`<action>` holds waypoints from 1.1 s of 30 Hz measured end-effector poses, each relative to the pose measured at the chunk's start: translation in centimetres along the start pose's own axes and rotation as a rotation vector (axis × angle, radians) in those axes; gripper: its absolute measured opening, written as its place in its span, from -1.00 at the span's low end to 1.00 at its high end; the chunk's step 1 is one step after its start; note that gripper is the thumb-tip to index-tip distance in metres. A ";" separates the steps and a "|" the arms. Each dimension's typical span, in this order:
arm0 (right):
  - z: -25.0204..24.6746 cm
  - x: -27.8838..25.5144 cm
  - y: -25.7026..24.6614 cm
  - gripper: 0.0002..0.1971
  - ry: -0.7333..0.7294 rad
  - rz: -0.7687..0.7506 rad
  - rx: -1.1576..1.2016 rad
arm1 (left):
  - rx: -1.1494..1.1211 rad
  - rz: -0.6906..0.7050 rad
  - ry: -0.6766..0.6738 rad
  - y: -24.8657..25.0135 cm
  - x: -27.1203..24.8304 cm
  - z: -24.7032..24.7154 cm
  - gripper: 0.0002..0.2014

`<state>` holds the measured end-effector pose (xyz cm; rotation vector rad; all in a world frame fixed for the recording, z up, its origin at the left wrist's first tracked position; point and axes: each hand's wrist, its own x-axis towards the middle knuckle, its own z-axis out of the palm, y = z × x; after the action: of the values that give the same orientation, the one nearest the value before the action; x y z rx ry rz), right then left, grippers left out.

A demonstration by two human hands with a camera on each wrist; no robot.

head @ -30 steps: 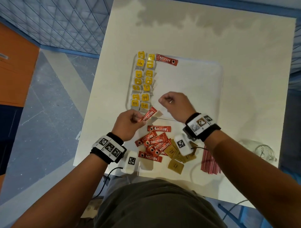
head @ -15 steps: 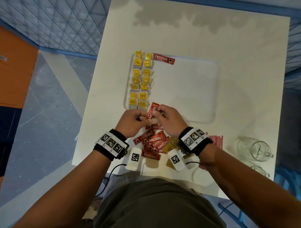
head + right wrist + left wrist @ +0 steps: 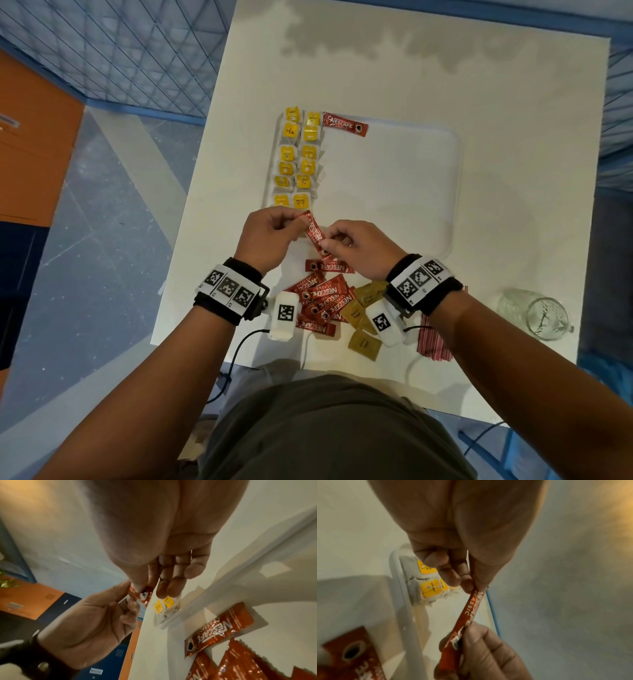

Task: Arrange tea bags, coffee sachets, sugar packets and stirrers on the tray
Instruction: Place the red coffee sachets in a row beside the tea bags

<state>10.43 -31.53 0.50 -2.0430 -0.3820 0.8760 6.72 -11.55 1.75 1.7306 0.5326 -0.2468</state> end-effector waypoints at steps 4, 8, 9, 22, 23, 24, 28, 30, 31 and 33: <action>-1.0 0.3 0.7 -0.88 0.049 0.032 0.103 | -0.155 -0.110 0.116 -0.4 -0.1 0.1 -0.89; -2.2 1.1 1.1 -0.89 0.115 0.075 0.204 | -0.259 -0.157 0.135 -0.8 0.0 0.4 -0.87; -2.4 1.4 1.1 -0.89 0.135 0.082 0.226 | -0.272 -0.161 0.136 -0.7 0.1 0.6 -0.87; -8.6 9.1 0.8 -0.77 0.553 0.183 0.258 | 0.238 -0.012 -0.033 -3.7 0.0 0.6 -0.96; -8.9 10.1 0.9 -0.76 0.575 0.209 0.250 | 0.300 -0.007 -0.050 -4.3 -0.2 0.5 -0.94; -9.2 10.9 1.1 -0.75 0.591 0.234 0.243 | 0.360 -0.002 -0.065 -4.7 -0.4 0.5 -0.93; -9.0 13.2 1.9 -0.79 0.626 0.318 0.201 | 0.550 -0.011 -0.104 -5.8 -0.8 0.8 -0.93; -8.6 13.9 2.2 -0.81 0.641 0.341 0.183 | 0.594 -0.014 -0.107 -6.3 -0.8 1.0 -0.93; -8.4 14.1 2.4 -0.81 0.646 0.352 0.172 | 0.603 -0.014 -0.103 -6.4 -0.8 1.0 -0.91; -8.1 14.4 2.5 -0.82 0.653 0.372 0.135 | 0.613 -0.009 -0.099 -6.8 -0.7 1.2 -0.83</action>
<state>26.20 -29.92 -4.77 -2.1662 0.4131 0.3795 2.98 -11.90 -4.16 2.2924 0.4134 -0.5411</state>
